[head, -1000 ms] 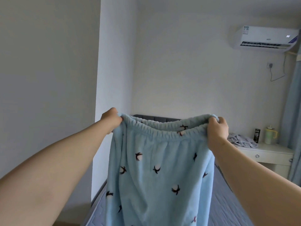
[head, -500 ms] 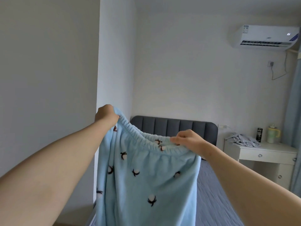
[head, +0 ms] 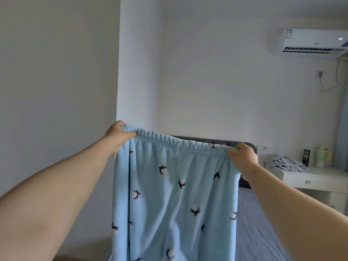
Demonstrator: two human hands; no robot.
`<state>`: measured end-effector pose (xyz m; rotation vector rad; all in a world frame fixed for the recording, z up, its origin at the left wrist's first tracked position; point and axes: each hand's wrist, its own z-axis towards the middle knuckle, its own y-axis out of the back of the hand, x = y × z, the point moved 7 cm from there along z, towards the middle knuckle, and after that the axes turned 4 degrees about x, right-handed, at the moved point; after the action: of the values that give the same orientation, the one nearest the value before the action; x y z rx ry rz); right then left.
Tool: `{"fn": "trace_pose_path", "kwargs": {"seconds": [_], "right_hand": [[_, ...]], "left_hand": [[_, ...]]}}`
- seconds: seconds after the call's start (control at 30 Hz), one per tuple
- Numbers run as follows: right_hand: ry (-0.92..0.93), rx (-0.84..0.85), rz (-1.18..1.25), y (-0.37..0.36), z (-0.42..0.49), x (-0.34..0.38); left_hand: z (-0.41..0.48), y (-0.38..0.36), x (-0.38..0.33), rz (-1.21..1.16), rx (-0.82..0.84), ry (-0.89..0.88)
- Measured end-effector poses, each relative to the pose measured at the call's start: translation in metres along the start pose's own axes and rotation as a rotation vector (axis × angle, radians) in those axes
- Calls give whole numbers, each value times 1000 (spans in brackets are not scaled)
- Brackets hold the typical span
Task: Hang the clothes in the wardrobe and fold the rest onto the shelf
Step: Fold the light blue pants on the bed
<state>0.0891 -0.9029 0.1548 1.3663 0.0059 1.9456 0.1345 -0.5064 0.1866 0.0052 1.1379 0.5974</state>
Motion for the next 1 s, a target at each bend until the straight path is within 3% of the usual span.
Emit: {"fn": "trace_pose_path", "kwargs": {"seconds": [0.17,0.3,0.4,0.53,0.63,0.77,0.93,1.0], "right_hand": [[-39,126,108,-16,-2,-7],[-135,310,242,-30,-12,-8],[-286,386,397,-32,-20,-13],[-463,250,497,-29,-21,-20],[-394,270,560,-44,-27,8],[-288,378,671,-60,-36,49],[-207,509,794,-65,-49,81],[-208,520,880,-62,-49,85]], "left_hand": [[-2,-8,-1,-207,191,70],[-16,-29,9,-245,363,301],[-22,-31,32,-251,317,477],[-32,-40,43,-268,197,539],[-47,-67,11,-264,171,429],[-68,-100,-50,-220,259,112],[-97,-122,-81,-442,593,-17],[-100,-124,-85,-414,651,-93]]}}
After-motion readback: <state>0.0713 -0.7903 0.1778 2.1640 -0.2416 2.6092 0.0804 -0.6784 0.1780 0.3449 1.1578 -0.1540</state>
